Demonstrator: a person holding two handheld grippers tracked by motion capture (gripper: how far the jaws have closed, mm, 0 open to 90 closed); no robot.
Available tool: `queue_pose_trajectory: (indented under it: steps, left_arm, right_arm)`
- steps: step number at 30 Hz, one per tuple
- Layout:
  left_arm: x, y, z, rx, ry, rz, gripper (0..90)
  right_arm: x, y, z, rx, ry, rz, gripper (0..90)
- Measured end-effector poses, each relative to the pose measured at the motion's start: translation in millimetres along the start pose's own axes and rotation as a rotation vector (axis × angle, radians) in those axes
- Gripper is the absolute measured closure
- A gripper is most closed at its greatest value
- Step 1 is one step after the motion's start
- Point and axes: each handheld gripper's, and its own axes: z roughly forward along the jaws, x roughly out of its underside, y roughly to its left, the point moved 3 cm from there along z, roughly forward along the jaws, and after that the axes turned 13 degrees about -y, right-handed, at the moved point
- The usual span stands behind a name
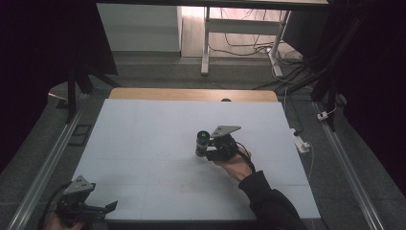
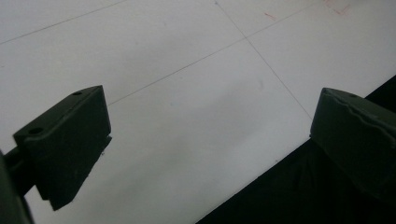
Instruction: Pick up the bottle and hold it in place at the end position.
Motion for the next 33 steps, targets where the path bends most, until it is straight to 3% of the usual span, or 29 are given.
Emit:
queue_pose_trajectory:
  steps: [7,17,33]
  left_arm:
    - [0.1,0.3,-0.2,0.002,-0.002,-0.004,0.0]
    - [0.1,0.4,-0.1,0.004,-0.002,-0.004,0.0]
    - [0.2,0.2,0.0,0.006,0.0,0.0,0.0]
  right_arm:
    - [-8.6,-8.9,13.2,-0.004,0.007,-0.012,53.2]
    - [-13.1,-25.9,29.9,-0.005,0.019,-0.072,53.2]
    - [-5.5,-34.9,52.0,-0.018,0.047,-0.065,53.2]
